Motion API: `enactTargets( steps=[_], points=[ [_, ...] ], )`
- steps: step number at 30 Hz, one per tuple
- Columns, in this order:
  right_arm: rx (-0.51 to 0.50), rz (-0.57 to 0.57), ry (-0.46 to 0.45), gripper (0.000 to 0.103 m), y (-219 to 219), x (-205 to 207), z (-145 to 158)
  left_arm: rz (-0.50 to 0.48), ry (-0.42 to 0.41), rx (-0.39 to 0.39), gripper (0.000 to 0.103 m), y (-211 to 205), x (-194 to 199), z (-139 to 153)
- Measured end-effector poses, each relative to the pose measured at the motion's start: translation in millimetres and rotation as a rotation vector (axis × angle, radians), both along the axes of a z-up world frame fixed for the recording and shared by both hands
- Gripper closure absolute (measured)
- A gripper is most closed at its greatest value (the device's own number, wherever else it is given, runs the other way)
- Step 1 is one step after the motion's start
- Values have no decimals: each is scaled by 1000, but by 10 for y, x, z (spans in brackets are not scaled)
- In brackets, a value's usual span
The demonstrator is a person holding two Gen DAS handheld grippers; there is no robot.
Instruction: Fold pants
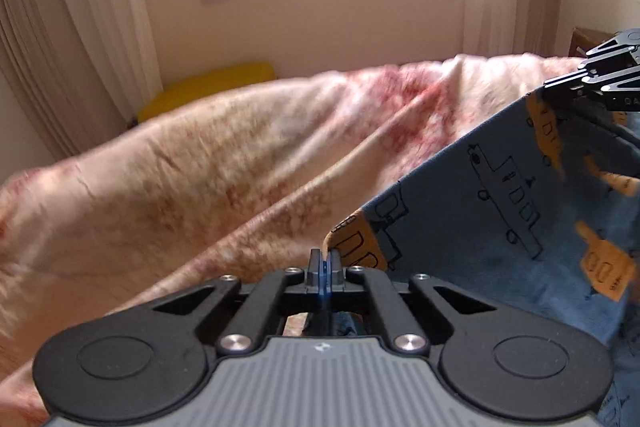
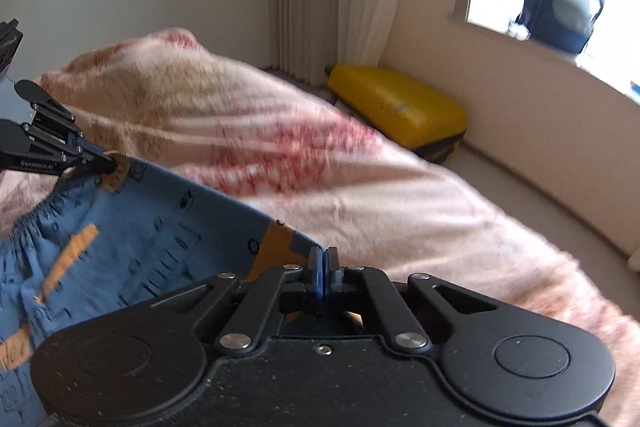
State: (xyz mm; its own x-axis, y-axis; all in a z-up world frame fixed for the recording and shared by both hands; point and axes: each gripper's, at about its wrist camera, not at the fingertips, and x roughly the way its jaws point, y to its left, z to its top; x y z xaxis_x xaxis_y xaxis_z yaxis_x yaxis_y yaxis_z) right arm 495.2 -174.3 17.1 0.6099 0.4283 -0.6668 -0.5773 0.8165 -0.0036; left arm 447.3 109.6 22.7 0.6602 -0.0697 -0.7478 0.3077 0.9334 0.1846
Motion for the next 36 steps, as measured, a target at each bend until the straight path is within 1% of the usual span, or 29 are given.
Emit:
enactTargets(
  steps=[4, 8, 11, 14, 17, 19, 22, 24, 27, 30, 33, 36],
  points=[
    [-14, 42, -122, 103, -50, -519, 361, -50, -118, 24, 102, -41, -403, 244],
    [0, 57, -184, 103, -188, -1175, 606, -145, -232, 72, 102, -127, -902, 410],
    [1, 78, -225, 103, -221, -1692, 718, -211, -315, 127, 102, -192, -1275, 418],
    [4, 100, -237, 103, -236, -2181, 766, -269, -355, 198, 102, -261, -1612, 353],
    [21, 125, -218, 103, -249, -2622, 750, -343, -371, 259, 102, -293, -1956, 234],
    [20, 148, -206, 103, -243, -2900, 699, -385, -372, 285, 102, -301, -2158, 131],
    [30, 172, -162, 103, -225, -3234, 566, -439, -374, 348, 102, -335, -2414, -87],
    [14, 187, -131, 103, -175, -3381, 419, -471, -355, 388, 102, -367, -2520, -264],
    [-16, 215, -77, 103, -86, -3533, 146, -497, -308, 410, 102, -373, -2648, -534],
    [-27, 230, -40, 103, 3, -3623, -93, -507, -293, 429, 102, -385, -2721, -681],
    [-5, 222, -32, 103, -28, -3642, -141, -502, -302, 417, 102, -393, -2713, -668],
    [19, 211, -48, 103, -123, -3609, -48, -513, -316, 409, 102, -399, -2792, -575]
  ],
)
